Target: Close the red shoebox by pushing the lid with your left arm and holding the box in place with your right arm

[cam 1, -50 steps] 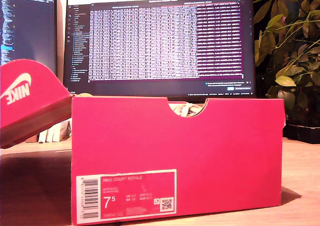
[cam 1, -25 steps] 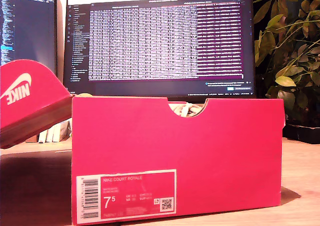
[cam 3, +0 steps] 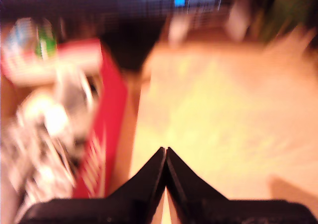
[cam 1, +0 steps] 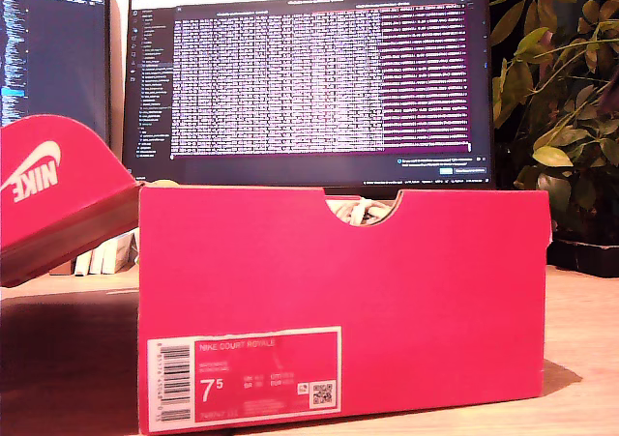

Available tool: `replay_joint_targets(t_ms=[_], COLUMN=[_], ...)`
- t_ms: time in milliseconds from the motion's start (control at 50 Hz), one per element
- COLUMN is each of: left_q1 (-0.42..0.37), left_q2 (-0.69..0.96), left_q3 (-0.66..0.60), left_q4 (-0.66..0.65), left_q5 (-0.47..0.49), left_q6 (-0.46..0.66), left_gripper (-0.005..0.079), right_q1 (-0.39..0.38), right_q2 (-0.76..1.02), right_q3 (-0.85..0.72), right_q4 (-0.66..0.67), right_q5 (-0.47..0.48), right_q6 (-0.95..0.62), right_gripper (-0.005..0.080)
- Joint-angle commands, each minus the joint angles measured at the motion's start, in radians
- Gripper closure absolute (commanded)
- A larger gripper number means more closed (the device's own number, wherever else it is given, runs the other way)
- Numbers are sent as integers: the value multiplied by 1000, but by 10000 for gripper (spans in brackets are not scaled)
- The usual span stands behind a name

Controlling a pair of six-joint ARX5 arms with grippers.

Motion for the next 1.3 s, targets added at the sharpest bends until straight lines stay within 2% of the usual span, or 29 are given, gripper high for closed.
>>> replay_joint_targets(t_ms=[0,320,660,1100,1280], left_q1=[19,66,128,131,131], left_q2=[29,218,430,615,681], left_q3=[39,78,80,80,80], left_q4=[-21,-149,-148,-152,-151], left_q5=[6,11,56,103,177], left_q6=[63,171,179,179,186], left_gripper=[762,762,762,762,762], right_q1=[19,100,169,261,315], right_q2=[43,226,323,464,500], right_q3=[25,50,97,98,98], right_q4=[21,109,126,202,251], right_q5=[-9,-15,-32,-52,-57], right_q6=[-13,-13,-27,-32,-31], right_gripper=[764,764,764,764,764])
